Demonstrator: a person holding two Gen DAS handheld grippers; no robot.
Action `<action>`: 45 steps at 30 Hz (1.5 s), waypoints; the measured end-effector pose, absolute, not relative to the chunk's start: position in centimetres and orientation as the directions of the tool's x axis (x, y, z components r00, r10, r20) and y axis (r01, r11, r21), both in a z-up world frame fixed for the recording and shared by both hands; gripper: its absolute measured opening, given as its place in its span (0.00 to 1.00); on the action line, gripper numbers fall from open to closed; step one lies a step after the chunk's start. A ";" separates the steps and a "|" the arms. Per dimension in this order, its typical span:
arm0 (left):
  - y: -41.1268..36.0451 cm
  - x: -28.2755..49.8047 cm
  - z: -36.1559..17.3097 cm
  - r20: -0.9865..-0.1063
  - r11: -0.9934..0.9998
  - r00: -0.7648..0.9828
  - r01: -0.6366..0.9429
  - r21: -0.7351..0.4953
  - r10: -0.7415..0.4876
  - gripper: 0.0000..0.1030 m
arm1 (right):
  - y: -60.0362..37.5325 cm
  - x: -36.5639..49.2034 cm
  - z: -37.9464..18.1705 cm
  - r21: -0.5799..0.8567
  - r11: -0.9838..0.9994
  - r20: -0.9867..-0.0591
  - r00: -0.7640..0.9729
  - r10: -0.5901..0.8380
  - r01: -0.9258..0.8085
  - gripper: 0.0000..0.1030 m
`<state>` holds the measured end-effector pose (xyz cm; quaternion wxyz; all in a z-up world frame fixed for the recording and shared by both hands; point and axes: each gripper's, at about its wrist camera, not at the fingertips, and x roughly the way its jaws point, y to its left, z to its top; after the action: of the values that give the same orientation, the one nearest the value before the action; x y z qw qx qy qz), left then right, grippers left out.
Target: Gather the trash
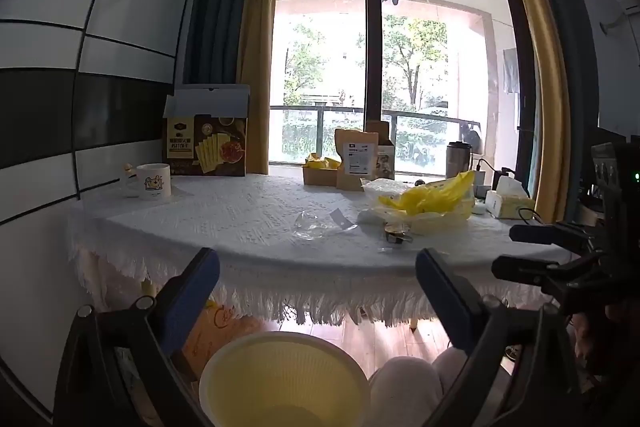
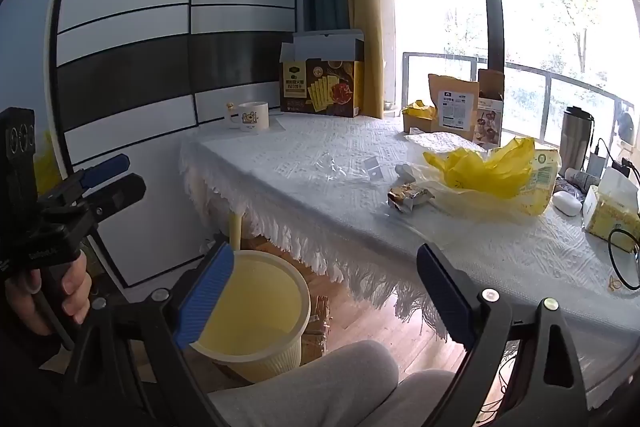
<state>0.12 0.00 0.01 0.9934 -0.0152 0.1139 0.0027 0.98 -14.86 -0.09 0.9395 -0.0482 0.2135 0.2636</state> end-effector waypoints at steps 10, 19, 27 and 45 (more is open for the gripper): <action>0.8 0.2 -0.2 -0.203 0.998 0.979 -0.004 -0.071 -0.011 0.99 | -14.9 0.8 0.0 0.030 0.856 -0.426 0.768 0.478 -0.516 0.89; 0.7 0.0 0.0 -0.199 0.997 0.980 0.011 -0.071 -0.025 1.00 | -14.8 0.8 0.0 0.031 0.856 -0.426 0.768 0.479 -0.517 0.89; 0.3 -0.3 0.1 -0.203 0.997 0.979 0.021 -0.068 -0.034 1.00 | -14.8 1.0 0.0 0.031 0.856 -0.426 0.768 0.478 -0.516 0.89; 0.4 -0.3 0.5 -0.200 0.997 0.979 0.025 -0.070 -0.039 1.00 | -14.9 0.9 0.1 0.028 0.856 -0.424 0.770 0.477 -0.515 0.89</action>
<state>-0.34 0.40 0.51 0.9942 -0.0334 0.1012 -0.0160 0.94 -14.90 0.08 0.9396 -0.0451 0.2130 0.2641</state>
